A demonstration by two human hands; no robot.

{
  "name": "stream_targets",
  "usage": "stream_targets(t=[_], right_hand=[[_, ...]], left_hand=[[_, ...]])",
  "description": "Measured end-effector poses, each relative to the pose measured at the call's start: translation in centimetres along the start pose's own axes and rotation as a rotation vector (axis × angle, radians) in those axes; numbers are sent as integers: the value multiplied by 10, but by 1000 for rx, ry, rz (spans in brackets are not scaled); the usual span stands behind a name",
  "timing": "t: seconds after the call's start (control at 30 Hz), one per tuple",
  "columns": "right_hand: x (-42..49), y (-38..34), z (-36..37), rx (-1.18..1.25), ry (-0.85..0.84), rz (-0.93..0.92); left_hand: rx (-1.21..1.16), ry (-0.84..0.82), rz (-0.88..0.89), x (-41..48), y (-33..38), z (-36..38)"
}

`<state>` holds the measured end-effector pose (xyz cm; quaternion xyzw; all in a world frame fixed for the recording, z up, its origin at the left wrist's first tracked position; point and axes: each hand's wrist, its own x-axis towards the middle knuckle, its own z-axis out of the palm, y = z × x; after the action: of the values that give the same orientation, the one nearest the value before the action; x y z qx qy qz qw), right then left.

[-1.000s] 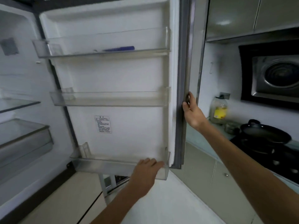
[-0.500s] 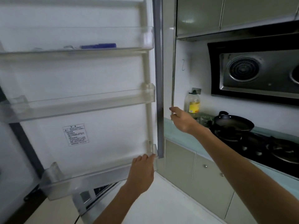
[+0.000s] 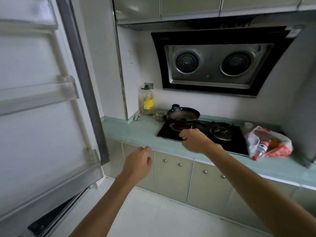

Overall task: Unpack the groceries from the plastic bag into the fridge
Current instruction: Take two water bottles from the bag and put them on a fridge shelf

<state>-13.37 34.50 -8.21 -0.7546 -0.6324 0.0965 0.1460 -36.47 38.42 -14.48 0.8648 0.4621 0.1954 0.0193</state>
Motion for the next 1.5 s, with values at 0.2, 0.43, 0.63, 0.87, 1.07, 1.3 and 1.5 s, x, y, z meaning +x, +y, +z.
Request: stream_targets(t=[0.2, 0.43, 0.63, 0.87, 1.07, 1.3, 1.5], right_hand=[[-10, 99, -19, -70, -4, 126], [-11, 215, -57, -86, 55, 239], [-24, 304, -87, -81, 113, 371], [-53, 402, -94, -101, 145, 484], [-52, 472, -88, -24, 186, 622], [-1, 563, -78, 16, 195, 679], [65, 633, -69, 61, 129, 723]], left_hand=[[-72, -163, 66, 75, 64, 49], [-76, -238, 198, 151, 173, 85], [-121, -314, 331, 198, 275, 119], [-150, -411, 466, 235, 372, 169], [-171, -511, 536, 268, 427, 221], [-286, -601, 550, 340, 481, 291], [-323, -688, 525, 406, 518, 356]])
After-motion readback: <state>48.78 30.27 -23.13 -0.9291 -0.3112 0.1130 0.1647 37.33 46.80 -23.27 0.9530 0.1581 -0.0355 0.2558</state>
